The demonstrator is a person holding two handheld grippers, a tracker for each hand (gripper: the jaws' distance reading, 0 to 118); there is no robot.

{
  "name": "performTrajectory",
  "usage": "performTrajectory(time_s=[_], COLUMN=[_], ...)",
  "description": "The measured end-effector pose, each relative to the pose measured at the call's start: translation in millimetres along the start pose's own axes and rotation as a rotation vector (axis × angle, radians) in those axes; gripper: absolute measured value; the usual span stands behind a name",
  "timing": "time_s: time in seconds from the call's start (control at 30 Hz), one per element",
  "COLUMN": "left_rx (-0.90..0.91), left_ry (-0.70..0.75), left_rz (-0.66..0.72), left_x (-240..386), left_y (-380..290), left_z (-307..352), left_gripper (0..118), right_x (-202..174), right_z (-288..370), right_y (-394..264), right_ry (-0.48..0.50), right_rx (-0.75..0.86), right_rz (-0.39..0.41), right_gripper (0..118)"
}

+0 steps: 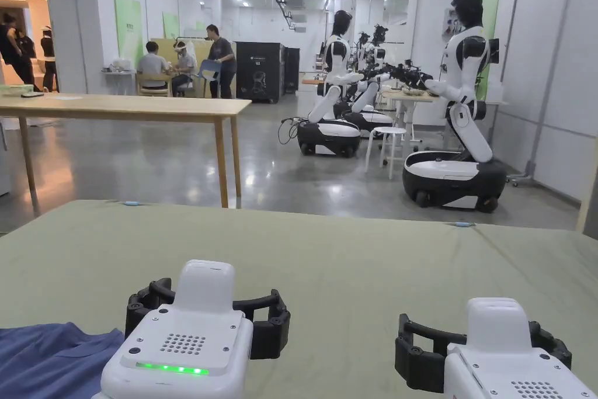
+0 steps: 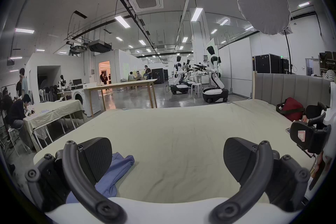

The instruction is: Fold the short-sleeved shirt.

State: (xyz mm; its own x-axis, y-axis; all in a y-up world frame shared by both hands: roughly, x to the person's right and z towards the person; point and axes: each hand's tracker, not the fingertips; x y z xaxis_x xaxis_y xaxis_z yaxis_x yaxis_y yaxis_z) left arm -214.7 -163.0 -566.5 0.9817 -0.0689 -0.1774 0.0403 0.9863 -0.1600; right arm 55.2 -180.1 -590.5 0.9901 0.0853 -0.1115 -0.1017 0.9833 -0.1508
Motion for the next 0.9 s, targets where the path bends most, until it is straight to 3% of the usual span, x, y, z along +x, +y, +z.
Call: performTrajectory(time_s=[0.13,0.23,0.27,0.33,0.4,0.47,0.5,0.53,0.6,0.67,0.73,0.77,0.83,0.9], left_rx=[0.007,-0.027,-0.063,-0.169,-0.292,-0.347,-0.357,-0.364,-0.367,-0.361,-0.328,-0.287,-0.211,-0.099], left_ry=[-0.003,-0.067,-0.111,-0.175,-0.281,-0.425,-0.461,-0.470,-0.475,-0.453,-0.402,-0.376,-0.295,-0.151], left_rz=[0.022,0.228,0.372,0.770,1.207,1.541,1.670,1.774,1.886,1.795,1.584,1.415,1.025,0.553], left_x=[-3.2,-18.0,-29.4,-54.7,-79.4,-91.2,-92.5,-93.2,-89.2,-88.1,-88.7,-82.1,-67.4,-40.7], left_y=[-0.2,-2.6,-5.3,-21.6,-54.5,-93.9,-111.0,-124.6,-136.7,-131.1,-110.0,-89.2,-50.9,-16.5], left_z=[0.7,-2.7,-6.3,-16.9,-33.0,-43.8,-46.3,-47.1,-45.7,-46.7,-45.2,-41.7,-33.6,-19.6], left_gripper=[118,118,118,118,118,118,118,118,118,118,118,118,118,118], right_x=[-1.3,-11.4,-19.8,-40.9,-63.4,-75.6,-74.9,-73.9,-68.8,-62.4,-48.2,-37.4,-12.6,15.9], right_z=[-1.4,-3.1,-3.8,-6.6,-8.3,-12.0,-13.4,-13.4,-13.2,-10.3,-9.3,-8.0,0.2,0.6], right_y=[3.7,14.8,18.4,18.8,1.1,-23.9,-31.1,-31.7,-24.9,-12.5,6.3,17.2,35.9,40.2], right_ry=[-0.007,-0.025,-0.045,-0.067,-0.104,-0.182,-0.194,-0.171,-0.118,-0.116,-0.098,-0.045,0.001,0.045], right_rx=[0.005,0.024,0.041,0.053,0.095,0.155,0.192,0.209,0.215,0.219,0.175,0.142,0.093,0.055], right_rz=[0.037,0.192,0.323,0.693,1.205,1.681,1.808,1.834,1.673,1.526,1.173,0.923,0.451,0.042], right_gripper=[118,118,118,118,118,118,118,118,118,118,118,118,118,118])
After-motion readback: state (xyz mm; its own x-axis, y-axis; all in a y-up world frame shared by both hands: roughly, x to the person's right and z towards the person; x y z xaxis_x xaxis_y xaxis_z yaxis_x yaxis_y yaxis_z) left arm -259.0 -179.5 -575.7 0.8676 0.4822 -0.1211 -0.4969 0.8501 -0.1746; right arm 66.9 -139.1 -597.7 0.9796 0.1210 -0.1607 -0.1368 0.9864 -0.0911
